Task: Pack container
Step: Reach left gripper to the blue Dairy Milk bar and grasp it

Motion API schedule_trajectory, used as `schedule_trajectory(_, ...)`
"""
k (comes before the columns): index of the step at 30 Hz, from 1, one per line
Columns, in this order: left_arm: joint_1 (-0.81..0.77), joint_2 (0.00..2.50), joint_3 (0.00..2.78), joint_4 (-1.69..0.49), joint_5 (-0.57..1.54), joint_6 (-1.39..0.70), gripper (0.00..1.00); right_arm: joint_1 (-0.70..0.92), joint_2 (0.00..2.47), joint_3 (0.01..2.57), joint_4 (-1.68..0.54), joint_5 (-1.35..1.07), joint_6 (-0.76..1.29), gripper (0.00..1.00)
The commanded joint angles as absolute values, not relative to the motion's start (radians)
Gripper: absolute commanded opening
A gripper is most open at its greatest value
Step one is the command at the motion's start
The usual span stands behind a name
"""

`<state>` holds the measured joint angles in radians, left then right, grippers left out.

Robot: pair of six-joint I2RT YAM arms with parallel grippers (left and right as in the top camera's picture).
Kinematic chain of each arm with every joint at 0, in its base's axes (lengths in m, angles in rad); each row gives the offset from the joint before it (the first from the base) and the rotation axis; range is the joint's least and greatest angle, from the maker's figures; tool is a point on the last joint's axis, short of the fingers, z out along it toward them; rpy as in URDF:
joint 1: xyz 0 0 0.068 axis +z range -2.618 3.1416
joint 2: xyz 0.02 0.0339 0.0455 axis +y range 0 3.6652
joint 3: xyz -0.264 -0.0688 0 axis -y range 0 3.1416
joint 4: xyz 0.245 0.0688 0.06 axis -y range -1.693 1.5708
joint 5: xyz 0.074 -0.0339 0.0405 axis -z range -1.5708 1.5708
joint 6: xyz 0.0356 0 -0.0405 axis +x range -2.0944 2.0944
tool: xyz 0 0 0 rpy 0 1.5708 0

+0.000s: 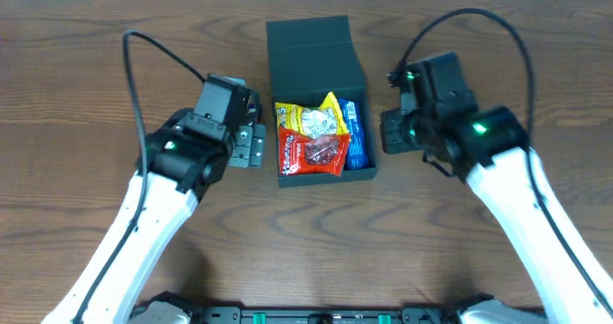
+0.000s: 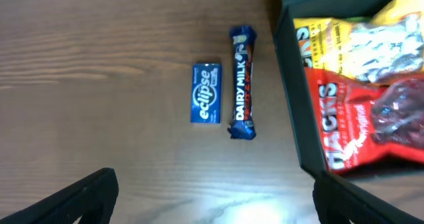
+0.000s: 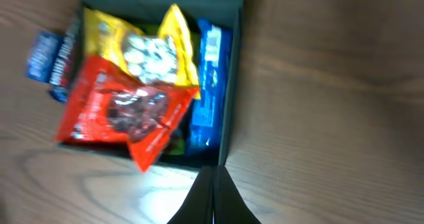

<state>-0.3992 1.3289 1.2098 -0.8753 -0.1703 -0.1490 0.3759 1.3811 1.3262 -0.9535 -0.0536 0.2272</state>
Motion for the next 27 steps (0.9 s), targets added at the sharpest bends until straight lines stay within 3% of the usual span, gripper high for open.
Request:
schedule_trajectory(1,-0.35,1.368,1.183,-0.827,-0.081,-0.131,0.9,0.365,1.299,1.326,-0.961,-0.057,0.23,0.02)
schedule_trajectory(8,-0.274,1.468,1.168,-0.754,0.001,-0.13,0.81,0.365,1.15,1.326,-0.963,-0.057,0.228,0.02)
schedule_trajectory(16,-0.275,1.599,1.166,-0.715,0.001,-0.13,0.47,0.366,1.102,1.326,-0.992,-0.08,0.227,0.02)
schedule_trajectory(18,-0.275,1.632,1.166,-0.698,0.004,-0.131,0.43,0.366,1.097,1.326,-0.996,-0.097,0.227,0.01)
schedule_trajectory(27,-0.275,1.745,1.166,-0.618,0.079,-0.13,0.36,0.366,1.084,1.326,-1.008,-0.109,0.219,0.01)
